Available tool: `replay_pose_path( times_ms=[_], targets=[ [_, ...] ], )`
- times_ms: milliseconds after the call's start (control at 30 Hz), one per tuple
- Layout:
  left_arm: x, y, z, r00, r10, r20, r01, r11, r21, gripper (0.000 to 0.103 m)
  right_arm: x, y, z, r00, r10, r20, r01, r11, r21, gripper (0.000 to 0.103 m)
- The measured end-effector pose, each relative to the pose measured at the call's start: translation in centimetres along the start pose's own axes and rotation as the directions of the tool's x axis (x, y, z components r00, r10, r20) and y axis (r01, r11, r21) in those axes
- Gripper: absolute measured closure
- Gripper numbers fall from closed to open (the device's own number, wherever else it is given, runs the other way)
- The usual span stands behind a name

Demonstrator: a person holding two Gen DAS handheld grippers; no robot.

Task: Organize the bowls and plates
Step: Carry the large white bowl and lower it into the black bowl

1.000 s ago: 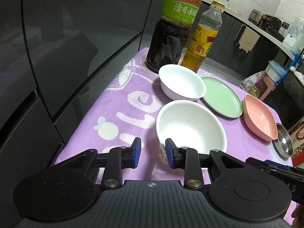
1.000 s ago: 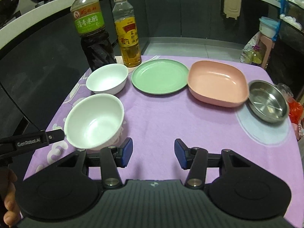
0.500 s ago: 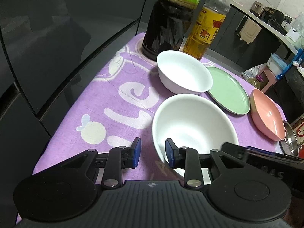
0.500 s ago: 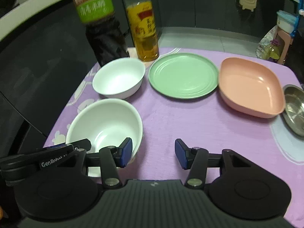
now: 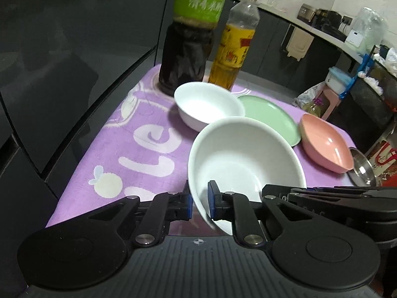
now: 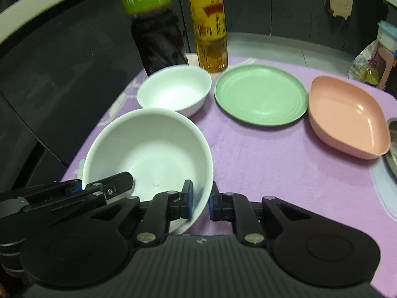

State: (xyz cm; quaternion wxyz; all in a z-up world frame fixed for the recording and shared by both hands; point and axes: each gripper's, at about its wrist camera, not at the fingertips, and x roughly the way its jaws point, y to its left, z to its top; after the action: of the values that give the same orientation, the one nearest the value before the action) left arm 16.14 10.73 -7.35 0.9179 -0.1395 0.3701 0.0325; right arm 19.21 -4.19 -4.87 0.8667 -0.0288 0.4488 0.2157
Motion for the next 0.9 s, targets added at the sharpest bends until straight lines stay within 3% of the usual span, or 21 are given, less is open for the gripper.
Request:
replay_pose_path(
  times_ms=[367,900],
  targets=[
    [-4.3,-1.7,-1.5,0.999,-0.037,0.035,0.036,0.999,0.041,0.091,-4.5,-0.1,-2.7,0.999,-0.005,0.052,0.004,1.0,0.019,0.094],
    [-10.4,-4.0,-6.5,0.996,-0.076,0.055,0.067,0.988,0.141,0.091,-10.6,0.2,-8.7,0.993,-0.027,0.115,0.021,0.998,0.053,0.091]
  ],
)
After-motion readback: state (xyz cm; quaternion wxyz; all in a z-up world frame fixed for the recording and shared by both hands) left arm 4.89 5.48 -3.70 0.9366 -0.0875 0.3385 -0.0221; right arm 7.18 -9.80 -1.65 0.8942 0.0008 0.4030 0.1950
